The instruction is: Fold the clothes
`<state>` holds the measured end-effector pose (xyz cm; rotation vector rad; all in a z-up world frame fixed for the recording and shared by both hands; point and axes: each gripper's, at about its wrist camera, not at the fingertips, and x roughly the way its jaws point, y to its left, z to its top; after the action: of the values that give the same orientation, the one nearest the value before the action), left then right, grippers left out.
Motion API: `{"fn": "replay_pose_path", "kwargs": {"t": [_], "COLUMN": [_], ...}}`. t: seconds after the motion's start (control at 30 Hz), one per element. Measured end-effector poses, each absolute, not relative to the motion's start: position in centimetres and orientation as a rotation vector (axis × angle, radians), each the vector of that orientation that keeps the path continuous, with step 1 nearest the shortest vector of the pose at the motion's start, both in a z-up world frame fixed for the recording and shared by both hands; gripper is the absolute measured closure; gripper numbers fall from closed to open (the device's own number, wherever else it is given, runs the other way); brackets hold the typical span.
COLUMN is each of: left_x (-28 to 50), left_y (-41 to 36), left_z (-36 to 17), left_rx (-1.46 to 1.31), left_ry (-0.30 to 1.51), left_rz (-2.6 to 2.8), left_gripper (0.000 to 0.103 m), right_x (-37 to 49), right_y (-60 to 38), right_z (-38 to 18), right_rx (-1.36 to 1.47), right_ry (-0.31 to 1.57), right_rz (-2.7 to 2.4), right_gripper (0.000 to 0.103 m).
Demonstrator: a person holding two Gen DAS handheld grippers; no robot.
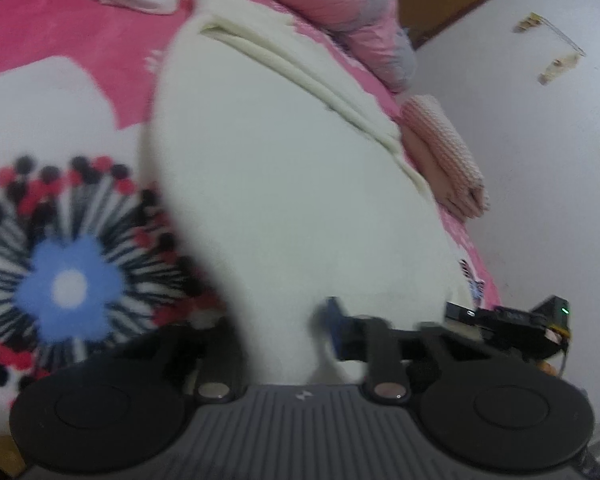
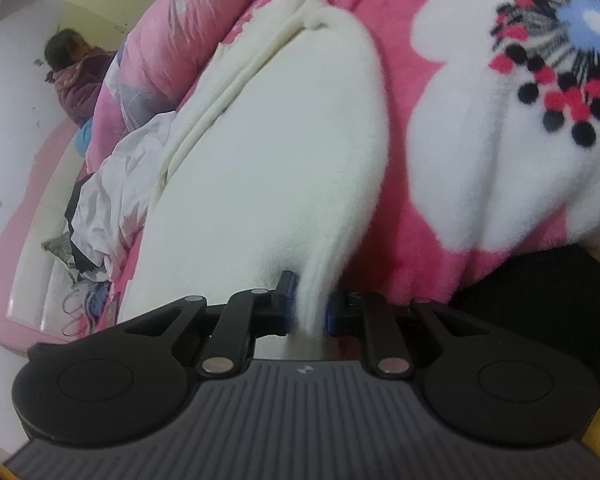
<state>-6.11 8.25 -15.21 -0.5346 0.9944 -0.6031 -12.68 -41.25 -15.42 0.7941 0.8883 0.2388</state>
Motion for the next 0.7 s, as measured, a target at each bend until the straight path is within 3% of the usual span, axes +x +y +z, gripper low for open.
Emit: {"fn": "replay_pose_path", "kwargs": {"t": [0.4,0.7], "left_x": [-9.2,-11.5], "left_y": [8.8,8.9], "left_z": [-10.1,-8.3], "left_rx": [-0.459,-0.442], "left_ry": [0.853,0.784], "left_rz": [-0.607,-0.621], "left_gripper": [0.099,0.099], "right_x": [-16.2,-17.7], "right_y": [-41.9,-42.3], "right_z": [-11.0,-10.1], "right_rx": [0.754,0.76], "right_ry": [0.64,0.583], "right_rz": [0.285,0.314], "right_gripper": [0.098,0.098]}}
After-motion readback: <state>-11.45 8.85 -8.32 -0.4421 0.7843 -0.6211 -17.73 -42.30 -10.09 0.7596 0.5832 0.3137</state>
